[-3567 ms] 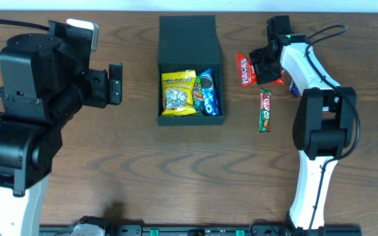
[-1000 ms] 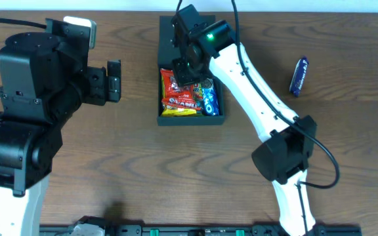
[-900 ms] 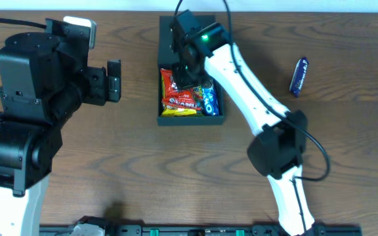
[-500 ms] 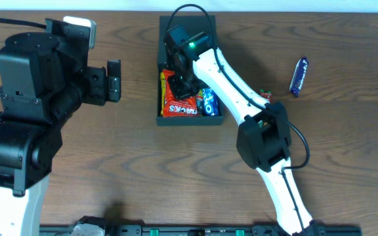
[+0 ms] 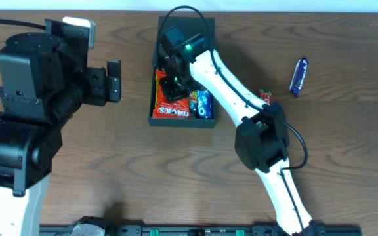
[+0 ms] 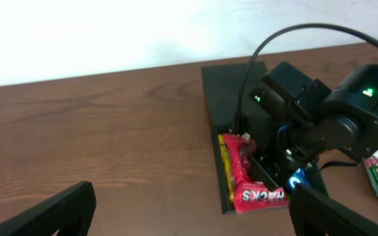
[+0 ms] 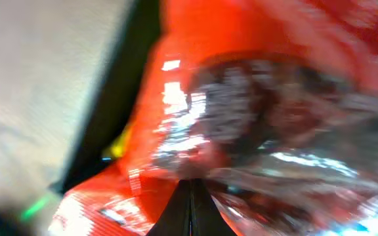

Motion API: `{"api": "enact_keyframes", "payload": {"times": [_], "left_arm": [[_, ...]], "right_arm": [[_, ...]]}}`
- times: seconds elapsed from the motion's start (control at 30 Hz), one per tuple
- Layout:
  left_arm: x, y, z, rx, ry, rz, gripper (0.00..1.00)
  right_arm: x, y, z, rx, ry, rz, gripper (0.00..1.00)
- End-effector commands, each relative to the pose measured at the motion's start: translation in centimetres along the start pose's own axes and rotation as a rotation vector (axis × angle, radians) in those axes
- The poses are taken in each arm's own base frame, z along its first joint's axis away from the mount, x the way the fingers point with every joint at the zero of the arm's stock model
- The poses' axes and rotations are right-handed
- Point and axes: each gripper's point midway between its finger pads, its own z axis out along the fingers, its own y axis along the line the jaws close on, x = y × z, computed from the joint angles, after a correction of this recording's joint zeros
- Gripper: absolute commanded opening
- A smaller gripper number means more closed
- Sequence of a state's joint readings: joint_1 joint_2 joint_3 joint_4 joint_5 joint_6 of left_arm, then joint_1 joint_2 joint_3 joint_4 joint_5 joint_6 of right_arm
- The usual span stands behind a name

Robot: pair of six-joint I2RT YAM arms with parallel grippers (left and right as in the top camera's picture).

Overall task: Pack container
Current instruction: 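Carry the red Hacks bag into the box and press it down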

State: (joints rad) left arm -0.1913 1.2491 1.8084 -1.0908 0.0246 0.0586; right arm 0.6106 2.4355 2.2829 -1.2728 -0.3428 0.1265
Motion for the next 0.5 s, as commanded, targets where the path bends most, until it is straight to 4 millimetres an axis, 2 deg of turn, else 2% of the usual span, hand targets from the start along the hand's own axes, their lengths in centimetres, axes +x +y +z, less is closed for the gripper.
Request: {"api": "enact_keyframes", "payload": {"times": [0.0,0.17,0.23,0.33,0.4,0.47], "left_arm": [[0.5,0.2,0.4,-0.01,0.022,-0.008,0.95],[0.6,0.2,0.4,-0.009,0.027,-0.015,0.95],[0.8,0.2,0.5,-0.009,0.038,-0.015,0.95],[1.6,0.2,1.3,-0.01,0.084,-0.017,0.95],[2.0,0.1,2.1,-0.011,0.116,-0.037,0.95],[2.4,0.0,2.9,-0.004,0.143,-0.046,0.95]], "right_arm": [[0.4,2.7,0.4,-0.123,0.016,-0.054,0.01],[-0.1,2.8,0.3,-0.136,-0.004,-0.078,0.01],[-0.6,2.9,-0.6,-0.138,-0.027,-0.081,0.01],[-1.9,2.9,-4.2,-0.135,-0.116,-0.093,0.01],[-2.8,2.3,-7.1,-0.119,-0.189,-0.094,0.01],[-3.1,1.7,-9.3,-0.111,-0.232,-0.085,0.01]]}}
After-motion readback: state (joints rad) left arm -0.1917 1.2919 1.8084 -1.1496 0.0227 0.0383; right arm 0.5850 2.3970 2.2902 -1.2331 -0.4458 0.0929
